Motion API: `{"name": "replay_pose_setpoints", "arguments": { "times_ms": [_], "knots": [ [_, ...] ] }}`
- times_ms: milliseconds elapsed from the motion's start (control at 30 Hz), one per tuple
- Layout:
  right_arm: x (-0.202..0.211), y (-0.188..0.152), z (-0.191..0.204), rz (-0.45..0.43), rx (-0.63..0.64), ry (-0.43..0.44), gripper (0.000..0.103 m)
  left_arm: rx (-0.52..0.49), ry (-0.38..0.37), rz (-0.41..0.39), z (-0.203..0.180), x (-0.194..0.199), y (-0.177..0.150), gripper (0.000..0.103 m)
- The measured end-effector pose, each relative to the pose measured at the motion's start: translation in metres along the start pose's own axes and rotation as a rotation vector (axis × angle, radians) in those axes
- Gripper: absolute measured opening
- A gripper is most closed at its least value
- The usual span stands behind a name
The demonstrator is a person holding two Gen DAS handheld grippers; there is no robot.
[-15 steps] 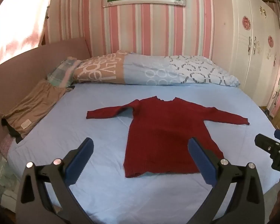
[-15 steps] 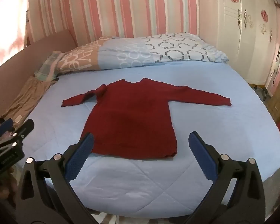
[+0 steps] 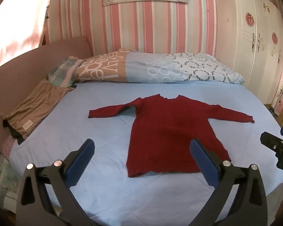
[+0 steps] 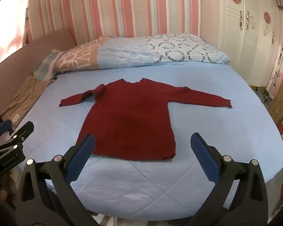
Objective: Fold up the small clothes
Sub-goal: 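Move both grippers toward the red sweater lying flat on the bed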
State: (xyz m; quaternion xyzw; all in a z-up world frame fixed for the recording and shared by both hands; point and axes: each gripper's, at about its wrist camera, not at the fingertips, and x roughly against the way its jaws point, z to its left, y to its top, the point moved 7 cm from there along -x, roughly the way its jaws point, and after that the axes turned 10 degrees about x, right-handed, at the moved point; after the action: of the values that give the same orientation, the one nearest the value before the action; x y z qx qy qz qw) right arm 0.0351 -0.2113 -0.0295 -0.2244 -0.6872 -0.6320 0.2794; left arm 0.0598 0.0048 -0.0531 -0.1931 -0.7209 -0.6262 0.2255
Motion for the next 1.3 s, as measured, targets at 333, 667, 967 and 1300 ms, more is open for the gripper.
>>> {"name": "replay_pose_setpoints", "arguments": {
  "times_ms": [333,667,967,1300],
  "knots": [
    [-0.001,0.000,-0.006,-0.005,0.015,-0.013,0.100,0.007,0.011,0.000,0.001,-0.002,-0.004,0.101],
    [0.000,0.004,-0.005,-0.006,0.032,-0.024,0.100,0.012,0.016,0.021,0.007,-0.011,-0.011,0.101],
    [0.001,0.007,-0.006,-0.006,0.036,-0.030,0.100,0.022,0.008,0.038,0.010,-0.015,-0.012,0.101],
    [-0.006,0.011,-0.010,-0.006,0.057,-0.078,0.100,0.020,0.034,0.048,0.011,-0.024,-0.016,0.101]
  ]
}}
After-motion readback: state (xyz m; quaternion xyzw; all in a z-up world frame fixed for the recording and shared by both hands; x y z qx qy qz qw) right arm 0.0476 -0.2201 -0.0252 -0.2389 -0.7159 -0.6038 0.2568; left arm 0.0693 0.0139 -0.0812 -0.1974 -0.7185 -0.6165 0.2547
